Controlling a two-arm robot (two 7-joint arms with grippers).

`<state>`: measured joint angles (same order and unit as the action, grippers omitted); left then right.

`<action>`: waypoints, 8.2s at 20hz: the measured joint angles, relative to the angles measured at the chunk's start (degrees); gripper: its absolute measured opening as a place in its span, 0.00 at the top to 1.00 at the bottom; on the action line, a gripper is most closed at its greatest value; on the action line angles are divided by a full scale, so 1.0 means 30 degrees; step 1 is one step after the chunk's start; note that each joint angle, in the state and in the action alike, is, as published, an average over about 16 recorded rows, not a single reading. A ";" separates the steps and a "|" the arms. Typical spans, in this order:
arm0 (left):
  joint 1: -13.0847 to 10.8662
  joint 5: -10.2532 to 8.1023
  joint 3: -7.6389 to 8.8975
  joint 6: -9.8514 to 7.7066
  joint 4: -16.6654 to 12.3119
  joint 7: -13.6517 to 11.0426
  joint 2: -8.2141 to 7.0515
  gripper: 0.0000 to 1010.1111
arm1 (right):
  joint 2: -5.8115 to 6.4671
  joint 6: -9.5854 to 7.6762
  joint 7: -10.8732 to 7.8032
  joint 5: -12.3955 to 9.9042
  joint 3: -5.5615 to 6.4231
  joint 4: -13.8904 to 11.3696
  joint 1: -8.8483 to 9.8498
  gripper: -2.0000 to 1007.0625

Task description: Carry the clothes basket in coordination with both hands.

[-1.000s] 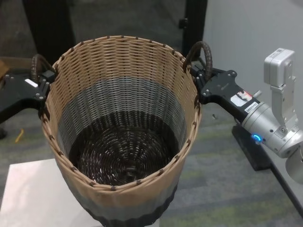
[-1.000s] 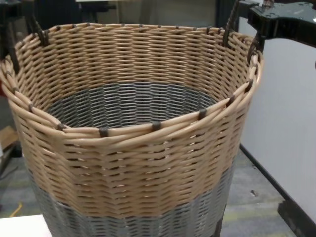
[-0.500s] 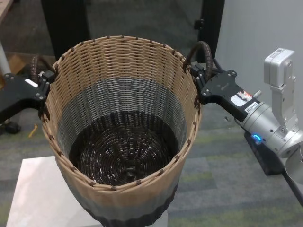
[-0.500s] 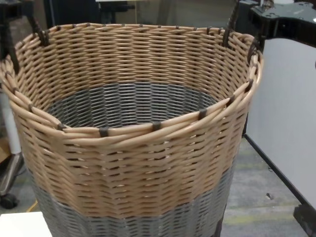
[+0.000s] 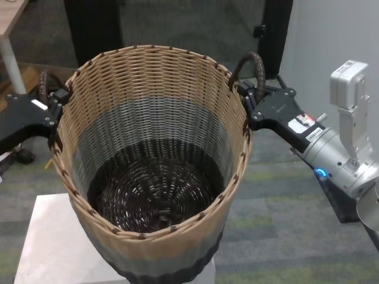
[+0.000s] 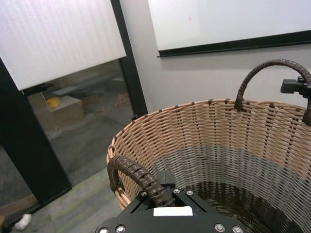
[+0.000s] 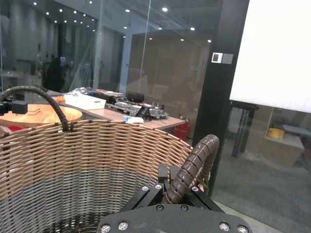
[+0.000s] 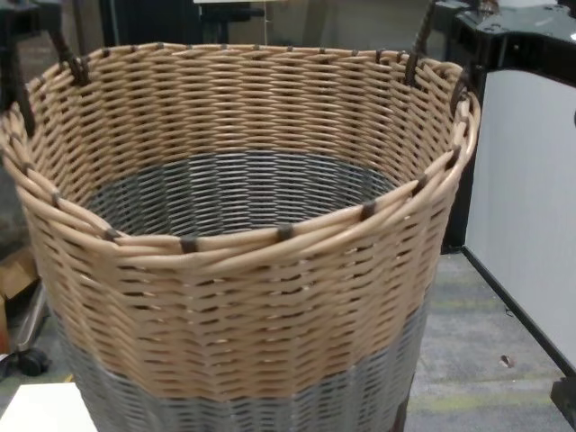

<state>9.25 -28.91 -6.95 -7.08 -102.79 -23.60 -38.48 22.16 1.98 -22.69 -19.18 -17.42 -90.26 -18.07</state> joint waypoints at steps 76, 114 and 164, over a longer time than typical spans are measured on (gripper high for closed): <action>0.1019 0.2508 0.0484 0.7673 1.0924 -0.1923 0.3113 1.00 | -0.4772 0.2500 0.0213 0.5216 -0.3287 0.8716 -0.2654 0.97; 0.2288 0.3185 -0.0232 0.9043 1.3243 -0.3007 0.3596 0.87 | -0.5554 0.3255 -0.0014 0.4916 -0.3124 1.0710 -0.3329 0.91; 0.0511 -0.0192 0.0774 0.4949 1.0536 -0.1129 0.4037 0.01 | -0.4851 0.2638 0.0475 0.5161 -0.2712 0.8781 -0.2894 0.00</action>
<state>10.78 -29.48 -4.63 7.77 -71.18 -26.98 -26.36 7.61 9.89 -21.27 -3.70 -25.55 -63.91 -26.75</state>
